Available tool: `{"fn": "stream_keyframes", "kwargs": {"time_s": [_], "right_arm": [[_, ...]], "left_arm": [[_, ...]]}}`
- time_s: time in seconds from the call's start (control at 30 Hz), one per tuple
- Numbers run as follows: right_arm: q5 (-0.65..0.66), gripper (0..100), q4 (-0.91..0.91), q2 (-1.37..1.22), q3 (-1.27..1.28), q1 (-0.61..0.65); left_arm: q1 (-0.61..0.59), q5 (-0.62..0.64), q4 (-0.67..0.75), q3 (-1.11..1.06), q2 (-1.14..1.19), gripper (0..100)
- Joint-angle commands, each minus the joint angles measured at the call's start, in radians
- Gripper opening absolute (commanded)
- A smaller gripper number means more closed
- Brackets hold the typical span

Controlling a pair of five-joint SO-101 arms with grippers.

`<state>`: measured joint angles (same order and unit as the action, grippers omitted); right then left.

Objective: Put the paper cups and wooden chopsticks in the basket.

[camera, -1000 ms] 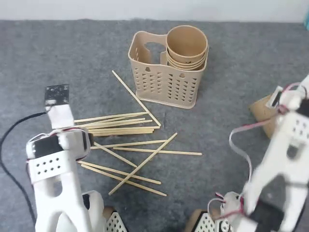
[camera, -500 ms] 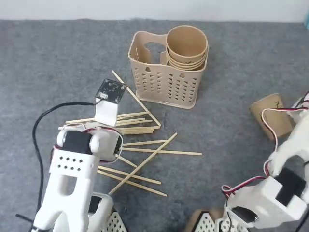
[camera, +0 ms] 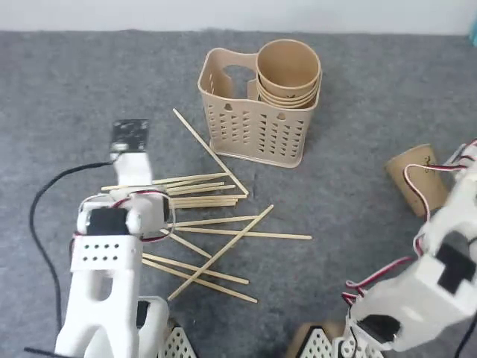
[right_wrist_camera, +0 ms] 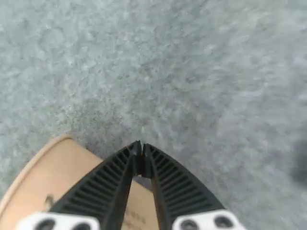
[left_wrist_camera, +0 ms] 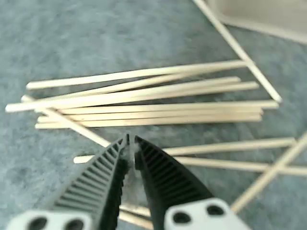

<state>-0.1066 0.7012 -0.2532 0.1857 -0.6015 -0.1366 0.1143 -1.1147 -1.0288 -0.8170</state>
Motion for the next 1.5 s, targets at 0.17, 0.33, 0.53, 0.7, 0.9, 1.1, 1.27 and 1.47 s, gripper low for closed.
{"fn": "stream_keyframes", "kwargs": {"time_s": [0.17,0.33,0.53,0.7,0.9,1.1,1.27,1.47], "right_arm": [[0.028,1.1,-0.113,-0.113,-0.089,0.125],[0.137,0.9,0.097,-0.119,-0.129,0.242],[0.247,0.9,0.344,-0.117,-0.16,0.367],[0.311,0.9,0.46,-0.117,-0.158,0.404],[0.307,0.9,0.518,-0.002,-0.112,0.423],[0.247,0.9,0.524,0.205,-0.077,0.363],[0.232,0.9,0.645,0.351,-0.077,0.242],[0.333,0.9,0.716,0.441,0.038,0.045]], "left_arm": [[-0.049,0.049,0.071,-0.013,-0.02,1],[-0.049,0.049,0.071,-0.015,-0.02,1],[-0.043,0.048,0.071,-0.016,-0.014,1],[-0.041,0.046,0.068,-0.018,-0.014,1],[-0.012,-0.002,0.064,-0.033,-0.02,1],[0.055,-0.002,0.044,-0.013,-0.021,1],[0.173,-0.002,-0.026,0.045,-0.021,4],[0.301,0.002,-0.046,0.053,-0.021,14]]}}
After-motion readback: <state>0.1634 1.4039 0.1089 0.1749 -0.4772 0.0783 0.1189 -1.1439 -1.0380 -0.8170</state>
